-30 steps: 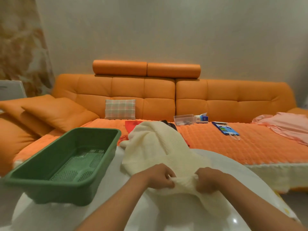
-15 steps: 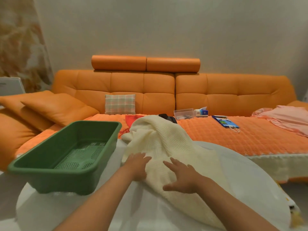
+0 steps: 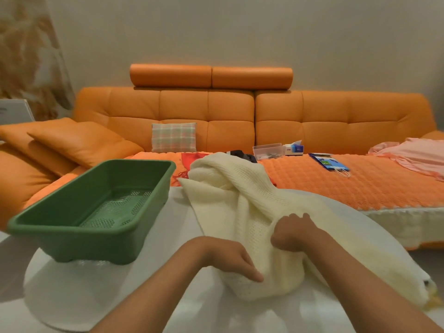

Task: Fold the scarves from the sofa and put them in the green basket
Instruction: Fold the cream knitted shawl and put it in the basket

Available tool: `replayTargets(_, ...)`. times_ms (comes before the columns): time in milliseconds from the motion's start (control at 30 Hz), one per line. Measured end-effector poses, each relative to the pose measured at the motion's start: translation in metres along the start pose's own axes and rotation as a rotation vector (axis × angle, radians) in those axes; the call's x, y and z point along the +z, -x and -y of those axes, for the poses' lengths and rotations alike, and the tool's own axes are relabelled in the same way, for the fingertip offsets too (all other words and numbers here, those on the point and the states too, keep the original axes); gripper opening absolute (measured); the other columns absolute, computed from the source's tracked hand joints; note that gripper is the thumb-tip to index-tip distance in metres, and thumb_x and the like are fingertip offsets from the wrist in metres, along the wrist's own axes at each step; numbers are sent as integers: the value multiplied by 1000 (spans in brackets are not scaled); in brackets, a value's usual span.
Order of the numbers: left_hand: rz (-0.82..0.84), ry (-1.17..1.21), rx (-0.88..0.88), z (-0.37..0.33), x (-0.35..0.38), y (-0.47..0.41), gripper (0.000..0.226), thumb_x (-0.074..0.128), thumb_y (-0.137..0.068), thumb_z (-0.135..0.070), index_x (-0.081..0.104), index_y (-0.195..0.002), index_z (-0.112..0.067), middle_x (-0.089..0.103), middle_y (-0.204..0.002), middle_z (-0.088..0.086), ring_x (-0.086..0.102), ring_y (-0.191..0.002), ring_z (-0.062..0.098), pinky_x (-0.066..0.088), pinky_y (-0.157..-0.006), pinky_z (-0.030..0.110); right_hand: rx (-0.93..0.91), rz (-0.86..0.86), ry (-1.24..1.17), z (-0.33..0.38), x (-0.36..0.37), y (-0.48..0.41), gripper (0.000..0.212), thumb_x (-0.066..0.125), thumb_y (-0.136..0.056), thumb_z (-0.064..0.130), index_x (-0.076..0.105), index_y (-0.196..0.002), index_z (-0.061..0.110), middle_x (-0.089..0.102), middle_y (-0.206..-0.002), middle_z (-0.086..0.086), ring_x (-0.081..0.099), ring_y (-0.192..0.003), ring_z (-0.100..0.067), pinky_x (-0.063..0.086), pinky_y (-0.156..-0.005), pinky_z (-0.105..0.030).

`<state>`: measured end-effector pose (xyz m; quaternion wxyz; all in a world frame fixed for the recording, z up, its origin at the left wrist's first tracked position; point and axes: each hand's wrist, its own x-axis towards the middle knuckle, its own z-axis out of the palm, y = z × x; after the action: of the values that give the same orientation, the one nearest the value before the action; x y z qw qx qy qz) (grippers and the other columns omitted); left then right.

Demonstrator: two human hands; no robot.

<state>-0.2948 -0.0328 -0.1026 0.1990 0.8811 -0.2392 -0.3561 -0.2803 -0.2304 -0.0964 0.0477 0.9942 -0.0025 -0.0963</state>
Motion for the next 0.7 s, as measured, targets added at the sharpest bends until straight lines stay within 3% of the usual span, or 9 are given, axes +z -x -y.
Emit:
replayTargets(67, -120, 52, 67, 1, -8, -3, 26, 62, -90, -44, 74, -108, -31, 68, -115, -18, 58, -109, 3, 42, -98, 26, -74, -196, -165, 7, 2, 0, 29, 43, -88, 34, 64, -99, 18, 58, -114, -2, 53, -98, -19, 41, -90, -36)
replayTargets(133, -344, 45, 89, 14, -21, -9, 25, 54, -93, -22, 74, -107, -28, 67, -108, -18, 59, -101, 3, 45, -89, 22, -151, -276, -360, 15, 13, -6, 38, 51, -89, 44, 62, -122, 28, 52, -131, 1, 54, -113, -18, 44, -95, -36)
replayTargets(200, -580, -24, 65, 33, -33, -17, 37, 47, -91, -8, 72, -110, -28, 66, -113, -14, 59, -106, 7, 47, -91, 23, -244, -125, -460, 24, 24, -11, 73, 61, -85, 55, 35, -151, 37, 33, -156, 5, 39, -139, -18, 35, -112, -38)
replayTargets(267, -700, -196, 19, 54, -40, -28, 42, 51, -94, -13, 59, -130, -32, 54, -137, -10, 47, -127, 13, 42, -103, 28, -261, 81, -429, 32, 32, -15, 87, 67, -81, 53, 23, -155, 43, 28, -160, 10, 34, -144, -16, 31, -115, -35)
replayTargets(333, -614, -373, -70, 72, -40, -38, 61, 59, -93, -32, 35, -150, -35, 27, -160, -4, 23, -147, 19, 22, -118, 37, -288, 132, -395, 35, 30, -16, 62, 66, -84, 36, 48, -143, 43, 45, -149, 16, 46, -133, -9, 37, -107, -23)
replayTargets(400, -482, -469, -118, 80, -39, -43, 81, 60, -91, -45, 13, -157, -35, 5, -166, 1, 3, -152, 19, 0, -122, 43, -314, 140, -397, 37, 21, -14, 33, 61, -87, 21, 72, -114, 36, 63, -122, 21, 57, -108, -2, 42, -86, -11)
replayTargets(500, -399, -487, -78, 81, -37, -47, 82, 55, -93, -34, 3, -157, -40, 12, -165, 0, 4, -152, 16, -11, -121, 44, -352, 288, -463, 38, 11, -8, 24, 61, -86, 15, 76, -82, 34, 70, -93, 22, 60, -88, 4, 41, -72, -10)
replayTargets(600, -382, -433, -52, 70, -37, -41, 71, 50, -94, -22, 19, -153, -46, 44, -149, -2, 38, -139, 20, 17, -116, 34, -352, 272, -596, 37, 6, -9, 32, 54, -82, 9, 77, -71, 28, 75, -85, 14, 68, -85, -2, 51, -79, -17)
replayTargets(700, -346, -460, -158, 55, -40, -24, 49, 49, -96, -25, 47, -145, -33, 55, -138, -1, 53, -123, 22, 41, -93, 29, -219, -178, -749, 40, 1, -30, 24, 55, -84, 11, 73, -75, 25, 72, -83, 8, 68, -78, -10, 53, -72, -23)
